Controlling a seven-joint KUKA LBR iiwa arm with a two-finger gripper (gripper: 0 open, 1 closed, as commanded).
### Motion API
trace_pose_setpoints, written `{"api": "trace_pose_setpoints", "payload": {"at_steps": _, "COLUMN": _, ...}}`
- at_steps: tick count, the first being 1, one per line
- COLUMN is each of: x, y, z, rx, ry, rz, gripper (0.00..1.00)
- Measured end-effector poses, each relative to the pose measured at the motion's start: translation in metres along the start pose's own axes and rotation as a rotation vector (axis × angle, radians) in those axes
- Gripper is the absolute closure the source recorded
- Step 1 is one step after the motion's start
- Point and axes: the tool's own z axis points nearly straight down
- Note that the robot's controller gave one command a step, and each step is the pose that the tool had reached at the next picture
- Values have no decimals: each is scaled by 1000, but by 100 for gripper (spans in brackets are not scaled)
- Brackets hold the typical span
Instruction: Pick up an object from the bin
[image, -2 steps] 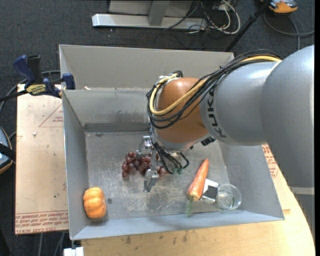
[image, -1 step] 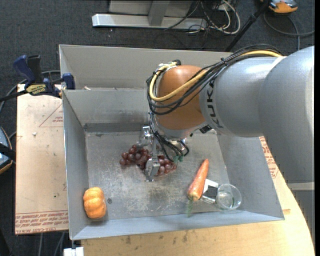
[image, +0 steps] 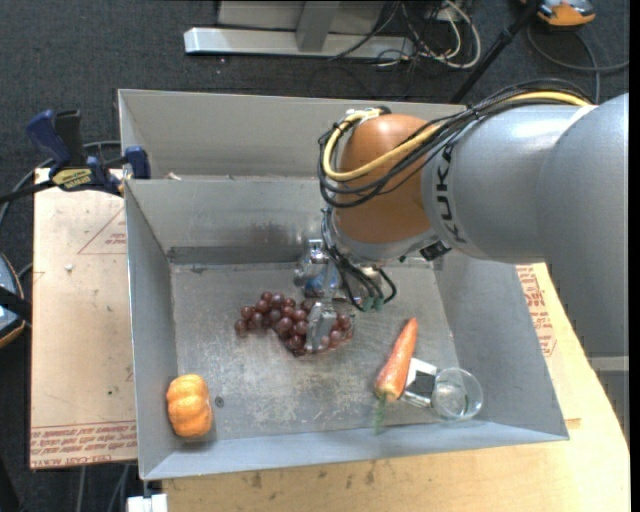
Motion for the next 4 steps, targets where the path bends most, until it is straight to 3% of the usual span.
{"api": "trace_pose_setpoints", "payload": {"at_steps": 1, "x": -6, "y": 6, "z": 45, "rx": 0, "ry": -1, "rz": 27, "gripper": 0}}
{"api": "trace_pose_setpoints", "payload": {"at_steps": 2, "x": -2, "y": -11, "z": 51, "rx": -9, "ry": -19, "rz": 1, "gripper": 100}}
{"api": "trace_pose_setpoints", "payload": {"at_steps": 4, "x": -1, "y": -11, "z": 47, "rx": -7, "ry": -13, "rz": 0, "gripper": 100}}
